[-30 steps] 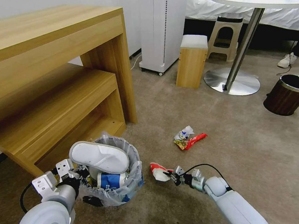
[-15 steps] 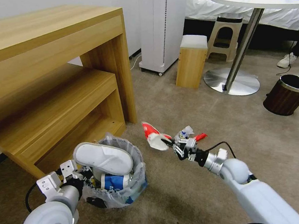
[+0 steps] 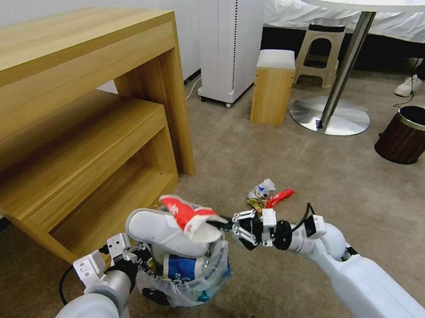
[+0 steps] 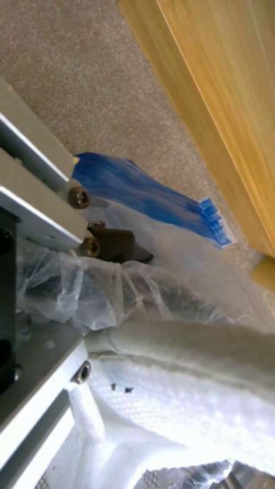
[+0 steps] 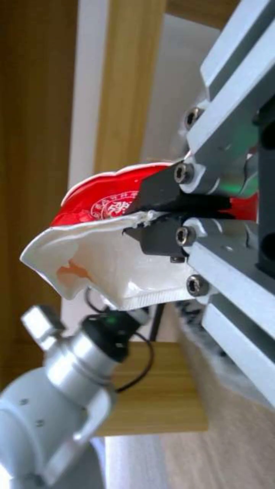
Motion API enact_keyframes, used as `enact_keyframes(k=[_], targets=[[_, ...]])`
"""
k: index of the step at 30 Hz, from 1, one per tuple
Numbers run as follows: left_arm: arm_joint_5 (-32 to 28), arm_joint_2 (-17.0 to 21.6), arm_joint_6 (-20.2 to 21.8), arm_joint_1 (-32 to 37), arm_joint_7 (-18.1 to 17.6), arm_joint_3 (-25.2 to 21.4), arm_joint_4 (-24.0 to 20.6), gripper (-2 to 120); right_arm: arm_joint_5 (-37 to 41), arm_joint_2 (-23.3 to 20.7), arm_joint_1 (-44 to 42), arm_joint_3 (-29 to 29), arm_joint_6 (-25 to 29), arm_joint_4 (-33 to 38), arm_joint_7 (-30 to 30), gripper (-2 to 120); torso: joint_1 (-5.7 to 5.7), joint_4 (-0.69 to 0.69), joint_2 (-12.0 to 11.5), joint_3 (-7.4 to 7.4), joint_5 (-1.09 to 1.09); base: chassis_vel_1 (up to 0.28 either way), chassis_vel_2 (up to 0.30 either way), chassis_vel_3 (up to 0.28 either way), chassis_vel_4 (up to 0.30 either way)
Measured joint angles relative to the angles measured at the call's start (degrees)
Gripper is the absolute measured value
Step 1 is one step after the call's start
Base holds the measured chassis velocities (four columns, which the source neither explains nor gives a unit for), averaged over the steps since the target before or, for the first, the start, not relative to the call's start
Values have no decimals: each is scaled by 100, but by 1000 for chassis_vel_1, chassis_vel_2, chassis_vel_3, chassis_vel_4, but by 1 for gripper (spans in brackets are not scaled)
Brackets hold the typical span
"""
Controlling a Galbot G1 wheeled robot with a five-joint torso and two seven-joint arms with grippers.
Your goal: Pick up the trash bin and place the garbage on the floor into it.
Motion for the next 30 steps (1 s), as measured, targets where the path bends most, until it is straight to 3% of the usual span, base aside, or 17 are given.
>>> enact_keyframes(k=[6,15,18,22,30], targets=[[-5,0,10,2,0,17,-36,1,-179,25,28,-67,-20,-130,-117,0,0,0,0,0,-1,0,0,0,0],[-6,1,22,22,2,6,-61,1,-337,40,-8,-53,-20,-116,-25,30,0,0,0,0,-1,0,0,0,0],[-6,7,29,46,2,-11,-87,1,-404,-4,-49,-6,6,-61,73,47,0,0,0,0,-1,0,0,0,0],[-6,11,31,52,2,-27,-101,1,-404,-47,-83,48,42,-10,113,57,0,0,0,0,-1,0,0,0,0],[0,5,34,44,11,-76,-106,1,-164,-174,-226,308,98,350,405,87,0,0,0,0,-1,0,0,0,0]])
